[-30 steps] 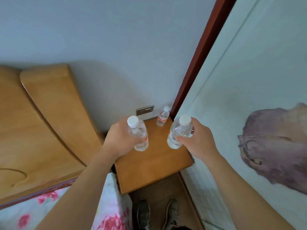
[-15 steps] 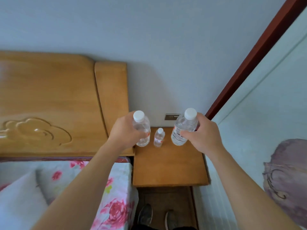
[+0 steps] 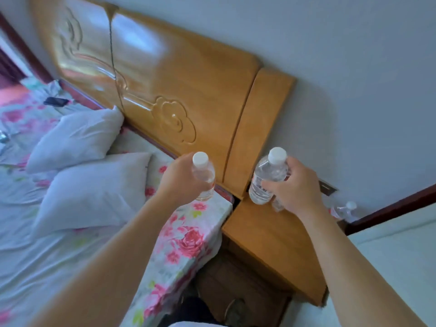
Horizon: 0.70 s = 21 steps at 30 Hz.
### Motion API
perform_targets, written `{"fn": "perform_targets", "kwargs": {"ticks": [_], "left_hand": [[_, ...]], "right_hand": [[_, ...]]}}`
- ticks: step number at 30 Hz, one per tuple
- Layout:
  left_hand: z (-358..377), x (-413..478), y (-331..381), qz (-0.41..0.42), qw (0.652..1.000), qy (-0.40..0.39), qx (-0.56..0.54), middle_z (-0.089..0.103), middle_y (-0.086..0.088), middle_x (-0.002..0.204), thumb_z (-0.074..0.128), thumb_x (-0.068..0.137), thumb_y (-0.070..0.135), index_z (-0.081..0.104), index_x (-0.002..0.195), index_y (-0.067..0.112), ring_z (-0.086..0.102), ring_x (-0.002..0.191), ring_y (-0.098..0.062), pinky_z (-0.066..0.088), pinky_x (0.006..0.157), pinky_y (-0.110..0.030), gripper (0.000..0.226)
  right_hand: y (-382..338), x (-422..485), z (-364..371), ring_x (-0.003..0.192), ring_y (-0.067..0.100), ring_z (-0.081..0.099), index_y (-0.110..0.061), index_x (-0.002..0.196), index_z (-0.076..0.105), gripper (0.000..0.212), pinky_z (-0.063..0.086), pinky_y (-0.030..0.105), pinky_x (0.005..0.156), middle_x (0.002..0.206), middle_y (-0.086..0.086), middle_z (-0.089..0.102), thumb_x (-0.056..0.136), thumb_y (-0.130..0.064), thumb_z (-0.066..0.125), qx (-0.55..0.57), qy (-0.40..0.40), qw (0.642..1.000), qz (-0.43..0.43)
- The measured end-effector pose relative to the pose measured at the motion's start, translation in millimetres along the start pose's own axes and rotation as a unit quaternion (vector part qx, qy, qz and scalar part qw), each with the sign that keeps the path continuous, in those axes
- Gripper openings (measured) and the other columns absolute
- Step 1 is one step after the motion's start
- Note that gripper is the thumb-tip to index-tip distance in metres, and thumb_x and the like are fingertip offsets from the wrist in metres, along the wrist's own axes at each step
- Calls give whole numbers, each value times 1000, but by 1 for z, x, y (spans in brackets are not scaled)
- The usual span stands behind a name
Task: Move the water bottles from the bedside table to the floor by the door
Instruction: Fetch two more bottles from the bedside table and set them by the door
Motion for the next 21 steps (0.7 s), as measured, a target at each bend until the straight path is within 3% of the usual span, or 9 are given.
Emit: {"fn": "perform_targets", "kwargs": {"ticks": [3,5,7,9,13,17,21], "left_hand": [[-35,-26,-17,-8,998,60,9,62,8,74,80,67,20,55,75,33,59,72,-3,50,69,-26,28],[-57,-43,-29,-12,996,93,6,64,10,83,80,65,22,61,86,34,61,80,-10,51,74,-34,31],[-78,-63,-46,-34,992,119,12,62,14,95,84,65,21,65,105,32,56,88,-11,43,74,-28,45],[-100,-83,-65,-46,986,156,17,60,11,99,86,66,20,66,112,24,53,90,-11,37,71,-23,50],[-142,-131,-115,-60,979,193,9,60,10,104,86,66,22,64,116,24,56,96,-15,40,79,-28,55],[-190,-184,-172,-104,967,233,6,61,12,109,87,60,32,61,118,32,58,103,-20,48,84,-36,63],[-240,-242,-214,-132,949,285,-19,68,9,103,87,54,37,63,106,40,64,99,-19,52,88,-40,58]], "right_hand": [[-33,-9,22,75,6,59,-32,96,59,33,47,24,62,82,-12,64,71,-33,80,18,-41,998,-32],[-59,-16,36,74,6,59,-32,97,60,33,49,27,62,81,-12,64,70,-34,79,27,-60,996,-59],[-85,-25,52,72,6,58,-30,95,60,32,44,24,58,80,-11,64,71,-34,79,26,-85,992,-87],[-108,-36,69,68,7,56,-29,89,58,29,36,21,54,76,-11,61,70,-34,79,23,-102,988,-110],[-152,-69,112,61,9,53,-31,76,52,29,37,23,54,66,-9,57,66,-33,80,34,-130,982,-136],[-202,-112,160,61,4,52,-29,75,53,28,37,14,50,65,-9,56,69,-29,80,40,-168,969,-175],[-249,-152,208,63,11,55,-28,82,57,29,43,26,54,70,-8,59,67,-34,81,51,-196,955,-218]]}}
Point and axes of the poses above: each hand's wrist, its own x-axis towards the middle knuckle, its own z-axis out of the palm, y = z × x, the point moved 3 cm from there along x, towards the middle knuckle
